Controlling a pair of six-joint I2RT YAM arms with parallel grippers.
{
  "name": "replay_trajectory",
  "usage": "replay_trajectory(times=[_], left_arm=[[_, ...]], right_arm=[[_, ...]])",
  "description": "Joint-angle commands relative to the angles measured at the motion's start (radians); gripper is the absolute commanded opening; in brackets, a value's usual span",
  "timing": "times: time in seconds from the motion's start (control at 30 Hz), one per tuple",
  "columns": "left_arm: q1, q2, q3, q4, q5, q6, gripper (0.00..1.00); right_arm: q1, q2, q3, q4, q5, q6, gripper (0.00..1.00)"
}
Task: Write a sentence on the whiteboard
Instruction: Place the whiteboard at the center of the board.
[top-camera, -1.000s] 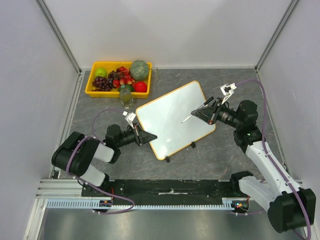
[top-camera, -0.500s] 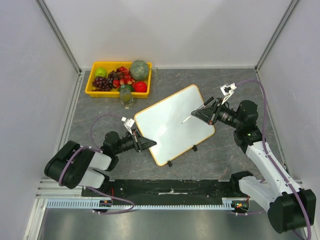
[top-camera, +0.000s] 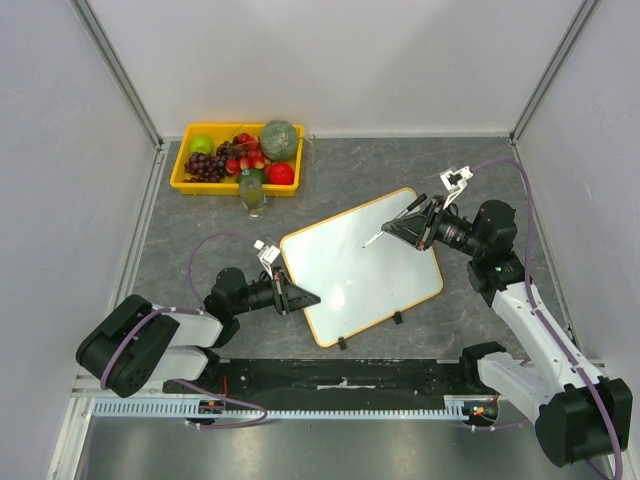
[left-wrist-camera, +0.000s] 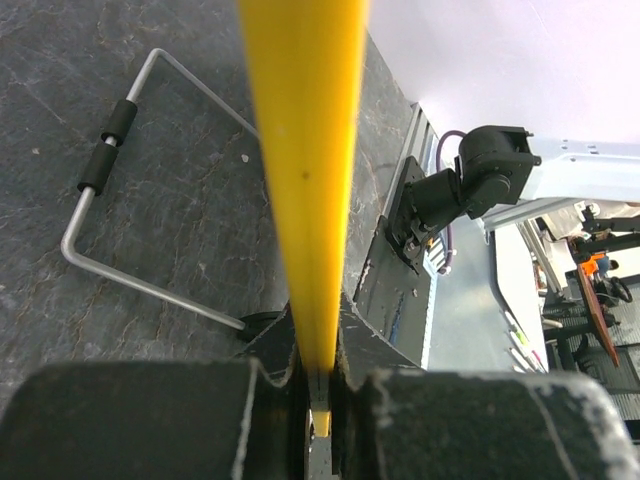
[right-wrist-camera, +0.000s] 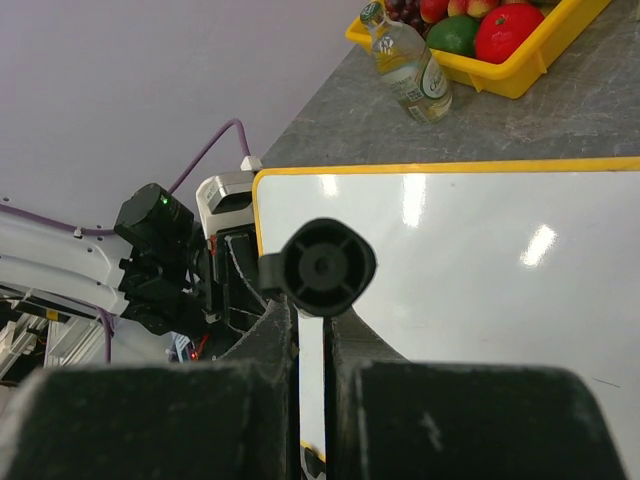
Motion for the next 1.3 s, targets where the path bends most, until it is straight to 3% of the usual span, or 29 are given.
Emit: replay_trajectory(times=[0.0,0.1,0.33,0.4,0.53,0.77,1.27], left_arm=[[-0.043,-0.047,-0.070,-0.156,0.140,0.024,0.02],[-0.044,-0.153,-0.063,-0.280,0.131,0.021,0.02],[-0.043,-0.577,-0.051,-0.790,0.005,0.081,0.02],[-0.041,-0.648,-0.074,-0.825,-0.011,0.064,0.02],[-0.041,-0.673,-0.077,-0.843,-0.035,0.035,0.02],[-0.043,-0.541,-0.040,-0.845,-0.064,0.066,0.04],[-0.043,-0.636,0.048,-1.082,-0.181,0.118,0.54]], right_arm=[[-0.002,-0.010,0.036,0.038,-0.019,0.003,0.00],[-0.002,-0.007,0.039,0.041,-0.025,0.004,0.00],[-0.002,0.002,0.029,0.057,-0.029,0.013,0.00],[-0.002,0.004,0.023,0.075,-0.034,0.023,0.00],[-0.002,0.011,0.016,0.088,-0.037,0.033,0.00],[-0.002,0.004,0.017,0.077,-0.043,0.032,0.00],[-0.002,0.011,0.029,0.054,-0.037,0.012,0.00]])
